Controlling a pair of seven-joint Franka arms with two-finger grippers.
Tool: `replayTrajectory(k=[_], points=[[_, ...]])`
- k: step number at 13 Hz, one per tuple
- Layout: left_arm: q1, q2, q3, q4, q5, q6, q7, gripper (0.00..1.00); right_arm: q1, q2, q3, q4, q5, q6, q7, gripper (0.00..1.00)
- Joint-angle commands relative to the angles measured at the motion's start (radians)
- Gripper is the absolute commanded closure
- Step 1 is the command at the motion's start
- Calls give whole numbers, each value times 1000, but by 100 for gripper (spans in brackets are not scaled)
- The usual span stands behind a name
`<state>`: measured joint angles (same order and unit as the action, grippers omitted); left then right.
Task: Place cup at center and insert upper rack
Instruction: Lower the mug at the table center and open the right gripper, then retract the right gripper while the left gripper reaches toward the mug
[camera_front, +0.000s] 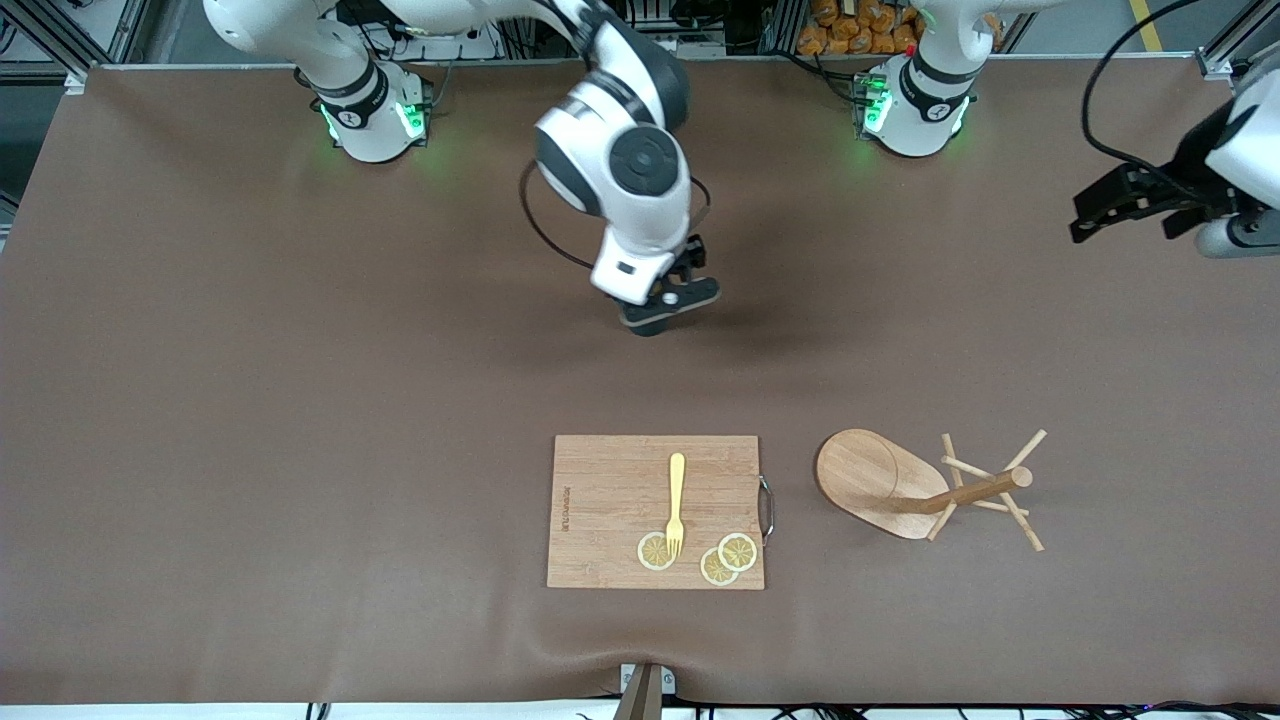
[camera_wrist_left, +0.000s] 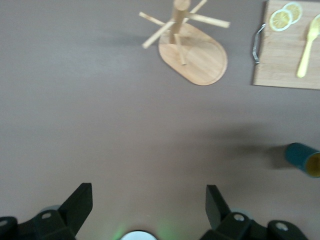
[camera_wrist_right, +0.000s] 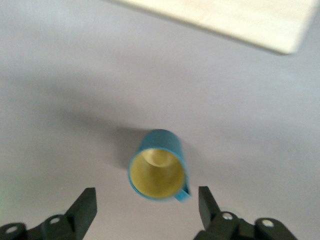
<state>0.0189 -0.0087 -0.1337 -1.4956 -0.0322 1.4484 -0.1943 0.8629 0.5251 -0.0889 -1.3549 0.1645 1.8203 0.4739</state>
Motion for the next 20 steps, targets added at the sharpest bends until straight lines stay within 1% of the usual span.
replayTrajectory(k=[1,3,4,6,7,10,12,13,14,16,18,20], points=[[-36,42,-52,70,-20,-2,-167,0,-170,-178,17,-21,-11,-113,-3,0],[-82,64,-99,110,-20,-2,-340,0,-319,-275,17,-21,-11,-203,-8,0],[-112,69,-116,115,-14,-3,-411,0,-394,-310,20,-20,-10,-225,-23,0],[-212,79,-130,112,-6,-2,-550,0,-516,-365,18,-21,-13,-268,-151,0],[-262,113,-132,121,-5,7,-636,0,-578,-387,18,-23,-23,-275,-226,0],[-431,185,-132,133,69,137,-873,0,-734,-416,18,-26,-94,-274,-401,0],[-532,236,-130,143,136,206,-1032,0,-762,-416,18,-27,-170,-274,-458,0],[-575,263,-130,149,147,230,-1097,0,-766,-418,18,-30,-216,-273,-477,0],[-623,291,-124,152,152,253,-1143,0,-777,-424,18,-41,-233,-268,-480,0],[-709,334,-118,156,231,282,-1244,0,-814,-433,20,-71,-224,-262,-480,0],[-789,369,-118,159,299,282,-1287,0,-815,-444,18,-98,-224,-257,-480,0],[-859,430,-116,178,392,291,-1384,0,-814,-442,20,-102,-223,-254,-477,0]])
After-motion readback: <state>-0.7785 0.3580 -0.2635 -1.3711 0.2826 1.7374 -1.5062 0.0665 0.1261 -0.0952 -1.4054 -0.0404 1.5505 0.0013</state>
